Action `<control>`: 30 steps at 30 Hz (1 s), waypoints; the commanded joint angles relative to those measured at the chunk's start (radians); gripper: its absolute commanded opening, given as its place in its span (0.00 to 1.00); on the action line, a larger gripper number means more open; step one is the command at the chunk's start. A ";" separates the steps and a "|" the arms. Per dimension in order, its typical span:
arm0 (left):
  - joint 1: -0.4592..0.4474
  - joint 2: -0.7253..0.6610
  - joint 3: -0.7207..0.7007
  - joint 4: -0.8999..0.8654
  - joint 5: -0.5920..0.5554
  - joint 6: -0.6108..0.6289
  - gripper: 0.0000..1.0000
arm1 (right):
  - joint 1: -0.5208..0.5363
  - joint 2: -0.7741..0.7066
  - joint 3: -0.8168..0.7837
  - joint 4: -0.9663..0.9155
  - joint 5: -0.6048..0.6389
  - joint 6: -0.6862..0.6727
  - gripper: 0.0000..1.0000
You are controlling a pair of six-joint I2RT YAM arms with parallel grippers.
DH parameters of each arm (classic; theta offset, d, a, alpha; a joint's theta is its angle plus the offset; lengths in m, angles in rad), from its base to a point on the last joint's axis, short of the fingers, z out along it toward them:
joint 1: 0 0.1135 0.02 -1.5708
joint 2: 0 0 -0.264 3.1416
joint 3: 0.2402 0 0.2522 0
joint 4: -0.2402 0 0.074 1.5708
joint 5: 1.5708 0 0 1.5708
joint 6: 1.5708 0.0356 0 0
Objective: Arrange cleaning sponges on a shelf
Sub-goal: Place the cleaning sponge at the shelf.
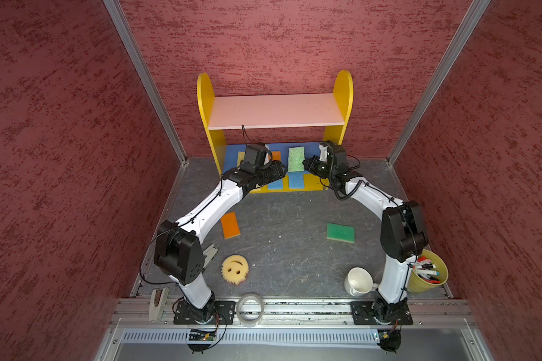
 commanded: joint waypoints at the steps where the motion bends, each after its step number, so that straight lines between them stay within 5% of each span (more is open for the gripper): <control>1: 0.002 -0.021 -0.018 0.018 -0.001 0.014 0.57 | -0.004 0.027 0.040 -0.043 0.045 0.017 0.00; 8: -0.004 -0.037 -0.051 0.017 -0.005 0.016 0.59 | -0.004 0.045 0.050 -0.032 0.070 0.030 0.00; 16: -0.009 -0.034 -0.099 0.039 -0.001 -0.007 0.60 | -0.004 0.049 0.040 0.021 0.091 0.068 0.33; 20: -0.010 -0.037 -0.109 0.042 -0.003 -0.008 0.60 | -0.004 0.018 0.008 0.045 0.093 0.071 0.36; 25: -0.009 -0.049 -0.120 0.037 -0.015 -0.007 0.60 | 0.005 -0.064 -0.065 0.054 0.062 0.053 0.32; 30: 0.010 -0.098 -0.153 0.040 -0.040 -0.008 0.60 | 0.024 -0.125 -0.145 0.030 0.034 0.029 0.04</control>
